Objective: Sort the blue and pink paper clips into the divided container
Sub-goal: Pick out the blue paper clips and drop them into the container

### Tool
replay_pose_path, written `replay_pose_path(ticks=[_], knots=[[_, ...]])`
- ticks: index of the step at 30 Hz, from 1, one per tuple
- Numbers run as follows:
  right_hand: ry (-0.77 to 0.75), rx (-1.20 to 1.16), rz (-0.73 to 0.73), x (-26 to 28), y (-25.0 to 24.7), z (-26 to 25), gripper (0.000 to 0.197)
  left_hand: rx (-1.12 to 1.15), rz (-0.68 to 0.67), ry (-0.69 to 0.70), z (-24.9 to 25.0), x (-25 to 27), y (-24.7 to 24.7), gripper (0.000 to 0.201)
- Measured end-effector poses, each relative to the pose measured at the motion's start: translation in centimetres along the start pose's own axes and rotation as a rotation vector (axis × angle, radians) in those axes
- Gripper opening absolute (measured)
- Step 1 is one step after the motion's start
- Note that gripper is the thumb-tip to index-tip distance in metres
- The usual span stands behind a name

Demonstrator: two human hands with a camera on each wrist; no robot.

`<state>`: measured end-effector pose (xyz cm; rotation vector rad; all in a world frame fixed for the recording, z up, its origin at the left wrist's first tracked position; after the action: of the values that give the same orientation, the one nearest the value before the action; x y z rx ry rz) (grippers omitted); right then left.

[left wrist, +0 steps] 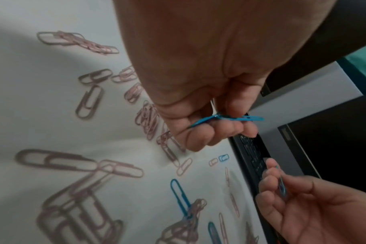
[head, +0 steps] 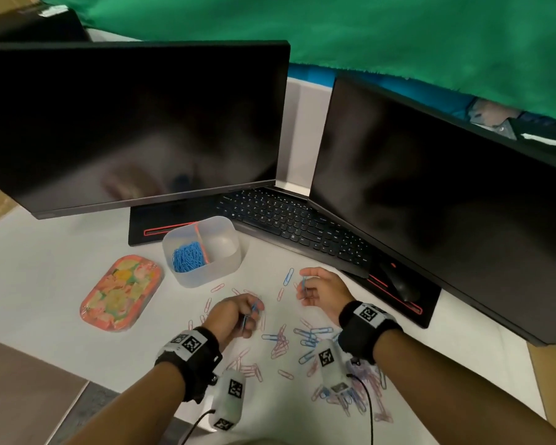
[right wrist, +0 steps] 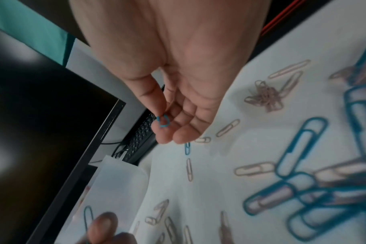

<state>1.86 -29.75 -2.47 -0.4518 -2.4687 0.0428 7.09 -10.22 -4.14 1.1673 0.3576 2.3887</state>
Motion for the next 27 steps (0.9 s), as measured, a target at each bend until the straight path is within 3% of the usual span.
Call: replay_pose_path(ticks=[4,6,8,10,13,15,17,21,27], knots=[[0.086,-0.081,0.012,-1.0,0.1,-0.4,0.024,0.069,-0.007,-0.041,0.2,-0.1,0.5,0.024],[0.023,0.182,0.048,-2.1,0.2,-0.8,0.021,-0.052,0.011,-0.031,0.4,-0.4,0.6,0.022],[-0.159,0.660,0.094,-2.7,0.6,-1.8,0.017,-0.369,0.024,0.064,0.7,-0.7,0.4,0.027],[-0.336,0.989,0.092,-2.8,1.4,-2.5,0.022,-0.782,0.015,0.225,0.8,-0.7,0.4,0.026],[-0.466,1.256,0.030,-3.2,2.5,-2.7,0.037,-1.279,-0.062,0.351,-0.2,-0.2,1.3,0.003],[-0.500,1.369,-0.017,-3.8,2.9,-2.7,0.043,-1.468,-0.100,0.397,-1.0,-0.2,1.6,0.023],[-0.515,1.442,-0.053,-4.3,3.1,-2.5,0.041,-1.552,-0.134,0.421,-1.3,-0.3,1.8,0.030],[-0.470,1.445,-0.063,-4.7,2.8,-1.9,0.028,-1.653,-0.191,0.417,-1.9,-0.4,2.0,0.024],[-0.309,1.393,-0.049,-4.5,2.0,-1.1,0.028,-1.693,-0.158,0.377,-2.2,-0.4,2.4,0.020]])
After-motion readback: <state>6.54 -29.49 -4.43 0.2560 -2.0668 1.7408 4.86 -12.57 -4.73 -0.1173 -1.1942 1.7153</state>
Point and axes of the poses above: each hand's wrist, its own x-axis away from the middle knuckle, its own y-axis out of the palm, z = x × y, the point moved 5 cm from there along -x, towards the middle knuckle, and after that the axes turned 14 degrees about x, right-handed, at the moved point
